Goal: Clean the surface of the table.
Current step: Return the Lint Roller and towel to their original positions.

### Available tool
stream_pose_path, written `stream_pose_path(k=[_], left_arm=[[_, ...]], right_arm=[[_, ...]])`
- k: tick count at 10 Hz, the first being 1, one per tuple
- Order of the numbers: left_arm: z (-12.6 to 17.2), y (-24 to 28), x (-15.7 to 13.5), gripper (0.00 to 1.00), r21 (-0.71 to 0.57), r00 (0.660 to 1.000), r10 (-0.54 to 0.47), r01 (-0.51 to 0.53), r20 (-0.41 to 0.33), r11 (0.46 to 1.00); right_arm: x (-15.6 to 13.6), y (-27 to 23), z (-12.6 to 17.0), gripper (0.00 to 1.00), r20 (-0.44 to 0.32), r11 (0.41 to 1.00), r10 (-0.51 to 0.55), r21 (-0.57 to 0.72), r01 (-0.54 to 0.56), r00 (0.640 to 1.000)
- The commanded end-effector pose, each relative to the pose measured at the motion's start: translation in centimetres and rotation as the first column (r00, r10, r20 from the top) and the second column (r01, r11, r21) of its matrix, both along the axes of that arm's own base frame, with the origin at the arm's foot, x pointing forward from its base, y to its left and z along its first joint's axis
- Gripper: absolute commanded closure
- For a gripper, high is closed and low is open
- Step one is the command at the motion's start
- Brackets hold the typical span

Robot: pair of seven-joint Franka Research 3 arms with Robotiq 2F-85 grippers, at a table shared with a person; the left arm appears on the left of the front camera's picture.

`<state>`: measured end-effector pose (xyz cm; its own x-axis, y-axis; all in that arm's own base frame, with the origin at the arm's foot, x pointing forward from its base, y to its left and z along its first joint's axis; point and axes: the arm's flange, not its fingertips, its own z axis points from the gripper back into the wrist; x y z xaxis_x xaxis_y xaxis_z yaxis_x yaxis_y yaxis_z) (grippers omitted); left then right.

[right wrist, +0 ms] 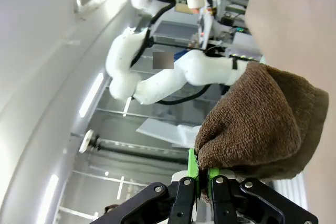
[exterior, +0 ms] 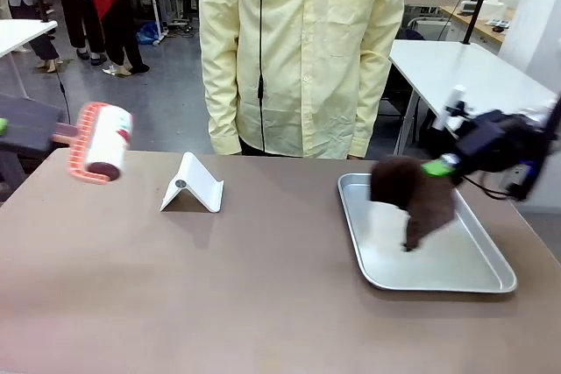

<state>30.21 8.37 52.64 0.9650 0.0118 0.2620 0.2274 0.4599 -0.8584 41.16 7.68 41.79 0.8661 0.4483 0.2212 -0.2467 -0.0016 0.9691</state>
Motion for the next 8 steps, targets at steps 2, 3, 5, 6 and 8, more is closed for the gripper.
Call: stream_pose_path(k=[2, 3, 5, 6, 8], left_arm=[[0.9, -8.6, 5.3, 0.81, 0.203, 0.996, 0.074, -0.061, -0.056, 0.977], [0.6, -11.0, 6.6, 0.81, 0.253, 0.994, 0.093, -0.076, -0.057, 0.964], [-0.6, -14.5, 9.1, 0.81, 0.342, 0.992, 0.098, -0.066, -0.078, 0.937], [-1.3, -15.7, 10.2, 0.81, 0.373, 0.992, 0.087, -0.046, -0.095, 0.927], [-2.6, -17.7, 12.0, 0.81, 0.409, 0.989, 0.089, -0.034, -0.118, 0.912]], right_arm=[[5.3, 6.3, -2.5, 0.93, 0.078, 0.979, -0.192, -0.047, 0.196, 0.978], [6.6, 7.9, -4.2, 0.93, 0.08, 0.973, -0.196, -0.111, 0.204, 0.977], [9.2, 9.6, -6.9, 0.93, 0.109, 0.935, -0.276, -0.2, 0.293, 0.955], [9.7, 10.1, -8.0, 0.93, 0.104, 0.93, -0.272, -0.227, 0.289, 0.957], [10.3, 10.8, -9.8, 0.93, 0.106, 0.908, -0.276, -0.297, 0.296, 0.955]])
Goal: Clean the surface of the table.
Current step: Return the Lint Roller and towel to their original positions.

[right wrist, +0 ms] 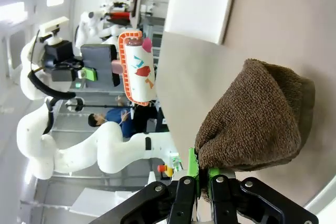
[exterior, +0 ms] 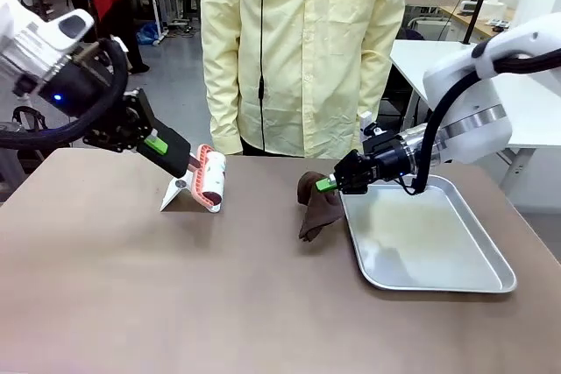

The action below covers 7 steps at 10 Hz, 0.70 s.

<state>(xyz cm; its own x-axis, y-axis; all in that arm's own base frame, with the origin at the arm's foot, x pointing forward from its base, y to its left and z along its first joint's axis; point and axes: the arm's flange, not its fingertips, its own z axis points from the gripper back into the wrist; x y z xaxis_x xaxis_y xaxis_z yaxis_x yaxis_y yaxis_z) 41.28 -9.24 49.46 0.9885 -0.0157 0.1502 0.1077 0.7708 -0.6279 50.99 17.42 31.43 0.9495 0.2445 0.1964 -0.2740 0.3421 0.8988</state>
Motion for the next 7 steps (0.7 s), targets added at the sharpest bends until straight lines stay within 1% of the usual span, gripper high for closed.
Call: stream_pose_path(k=[1, 2, 3, 4, 5, 7], left_arm=[[-0.2, -0.6, 1.8, 0.81, 0.038, 0.998, 0.009, -0.007, -0.057, 0.999], [-0.6, -0.8, 2.6, 0.81, 0.035, 0.997, 0.011, -0.009, -0.077, 0.999], [-0.6, -0.3, 2.7, 0.81, 0.018, 0.994, -0.046, 0.048, -0.097, 0.999], [-1.4, -0.9, 1.7, 0.81, 0.032, 0.999, -0.007, 0.008, -0.052, 0.999], [-1.4, -0.9, 1.7, 0.81, 0.032, 0.999, -0.007, 0.008, -0.052, 0.999], [-1.4, -0.9, 1.7, 0.81, 0.032, 0.999, -0.007, 0.008, -0.052, 0.999]], right_arm=[[0.7, 1.4, 0.2, 0.93, -0.019, 0.998, -0.012, -0.06, 0.011, 1.0], [0.9, 1.8, -0.3, 0.93, -0.017, 0.995, -0.024, -0.094, 0.022, 1.0], [0.9, 1.8, -0.4, 0.93, -0.031, 0.993, -0.05, -0.109, 0.046, 0.998], [0.2, 0.7, 0.3, 0.93, -0.108, 0.992, -0.036, -0.121, 0.023, 0.994], [0.3, 1.1, -0.9, 0.93, -0.009, 0.998, -0.029, -0.06, 0.028, 1.0], [0.3, 1.1, -0.9, 0.93, -0.009, 0.998, -0.029, -0.06, 0.028, 1.0]])
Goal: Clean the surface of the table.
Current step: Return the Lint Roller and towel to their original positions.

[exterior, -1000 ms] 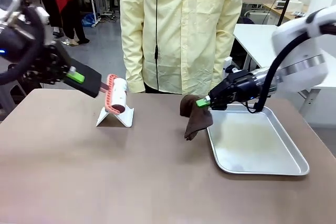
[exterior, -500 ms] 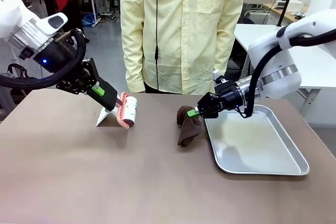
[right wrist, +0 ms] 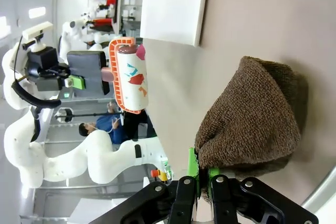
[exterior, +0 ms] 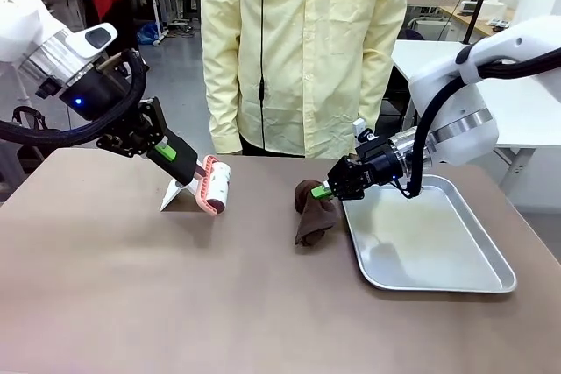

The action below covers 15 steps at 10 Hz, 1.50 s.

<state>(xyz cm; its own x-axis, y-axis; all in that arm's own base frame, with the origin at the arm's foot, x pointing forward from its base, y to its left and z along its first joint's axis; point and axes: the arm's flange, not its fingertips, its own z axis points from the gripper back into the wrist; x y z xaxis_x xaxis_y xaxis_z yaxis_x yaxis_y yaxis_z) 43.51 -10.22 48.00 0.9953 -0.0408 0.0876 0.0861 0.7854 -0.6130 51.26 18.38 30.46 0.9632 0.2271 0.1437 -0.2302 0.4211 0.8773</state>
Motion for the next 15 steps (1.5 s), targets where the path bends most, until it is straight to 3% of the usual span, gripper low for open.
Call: stream_pose_path(k=[1, 2, 3, 6, 9, 13, 15], left_arm=[[-0.2, 0.0, 0.1, 0.81, 0.001, 1.0, 0.0, 0.0, -0.004, 1.0], [0.0, -0.7, 0.6, 0.81, 0.004, 1.0, -0.006, 0.006, -0.007, 1.0], [0.4, -1.4, 1.7, 0.81, 0.022, 0.999, 0.032, -0.032, 0.006, 0.999], [0.8, -2.8, 6.1, 0.81, 0.109, 0.997, 0.048, -0.041, -0.055, 0.993], [0.2, -4.4, 8.6, 0.81, 0.218, 0.995, 0.071, -0.056, -0.064, 0.974], [-2.4, -4.5, 9.4, 0.81, 0.245, 0.988, 0.117, -0.09, -0.097, 0.965], [-2.7, -4.5, 9.5, 0.81, 0.263, 0.99, 0.122, -0.098, -0.074, 0.96]], right_arm=[[0.0, 0.0, 0.0, 0.93, -0.002, 1.0, -0.001, -0.001, 0.001, 1.0], [0.6, 2.2, 1.2, 0.93, -0.008, 0.984, -0.043, -0.174, 0.041, 0.999], [0.9, 4.0, 1.9, 0.93, -0.023, 0.962, -0.051, -0.269, 0.043, 0.998], [0.8, 4.9, 1.6, 0.93, -0.066, 0.92, -0.075, -0.389, 0.043, 0.995], [0.6, 4.7, 2.2, 0.93, -0.045, 0.906, -0.072, -0.42, 0.047, 0.996], [1.8, 3.3, 0.9, 0.93, -0.075, 0.93, -0.092, -0.363, 0.059, 0.993], [2.1, 3.2, 0.4, 0.93, -0.092, 0.94, -0.07, -0.34, 0.035, 0.993]])
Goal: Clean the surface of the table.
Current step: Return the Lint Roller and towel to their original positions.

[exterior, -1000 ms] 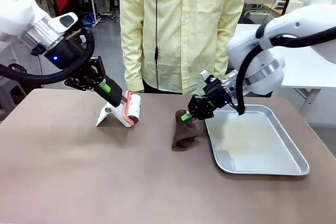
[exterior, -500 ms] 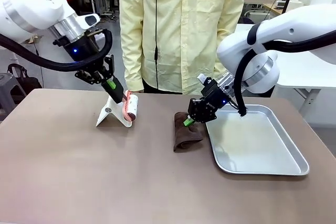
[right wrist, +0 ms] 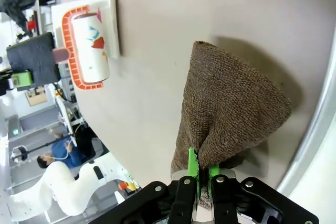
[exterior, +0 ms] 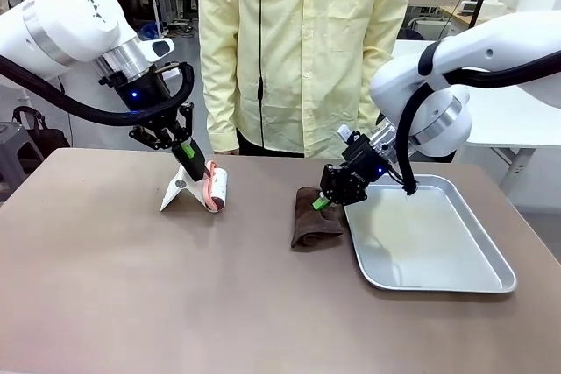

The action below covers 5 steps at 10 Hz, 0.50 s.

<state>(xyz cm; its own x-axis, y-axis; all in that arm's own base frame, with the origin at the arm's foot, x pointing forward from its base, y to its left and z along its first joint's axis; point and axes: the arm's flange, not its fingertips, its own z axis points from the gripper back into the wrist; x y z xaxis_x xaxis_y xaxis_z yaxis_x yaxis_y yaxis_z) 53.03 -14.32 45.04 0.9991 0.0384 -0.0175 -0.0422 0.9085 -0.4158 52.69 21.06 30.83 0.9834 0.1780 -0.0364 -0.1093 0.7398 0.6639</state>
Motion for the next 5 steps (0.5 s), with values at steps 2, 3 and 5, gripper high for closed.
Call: stream_pose_path(k=[2, 3, 5], left_arm=[[0.1, -0.2, 0.2, 0.81, 0.028, 0.999, 0.006, -0.007, 0.043, 1.0], [-0.2, -0.1, 0.4, 0.81, 0.028, 0.999, 0.001, -0.002, 0.039, 1.0], [-0.9, 0.0, 0.7, 0.81, 0.033, 0.999, 0.013, -0.014, 0.032, 0.999]], right_arm=[[0.8, 0.5, -0.4, 0.93, -0.014, 0.998, 0.021, 0.06, -0.021, 1.0], [0.8, 0.5, -0.6, 0.93, -0.021, 0.997, 0.025, 0.067, -0.024, 0.999], [0.7, 0.5, -0.7, 0.93, -0.018, 0.997, 0.027, 0.067, -0.025, 0.999]])
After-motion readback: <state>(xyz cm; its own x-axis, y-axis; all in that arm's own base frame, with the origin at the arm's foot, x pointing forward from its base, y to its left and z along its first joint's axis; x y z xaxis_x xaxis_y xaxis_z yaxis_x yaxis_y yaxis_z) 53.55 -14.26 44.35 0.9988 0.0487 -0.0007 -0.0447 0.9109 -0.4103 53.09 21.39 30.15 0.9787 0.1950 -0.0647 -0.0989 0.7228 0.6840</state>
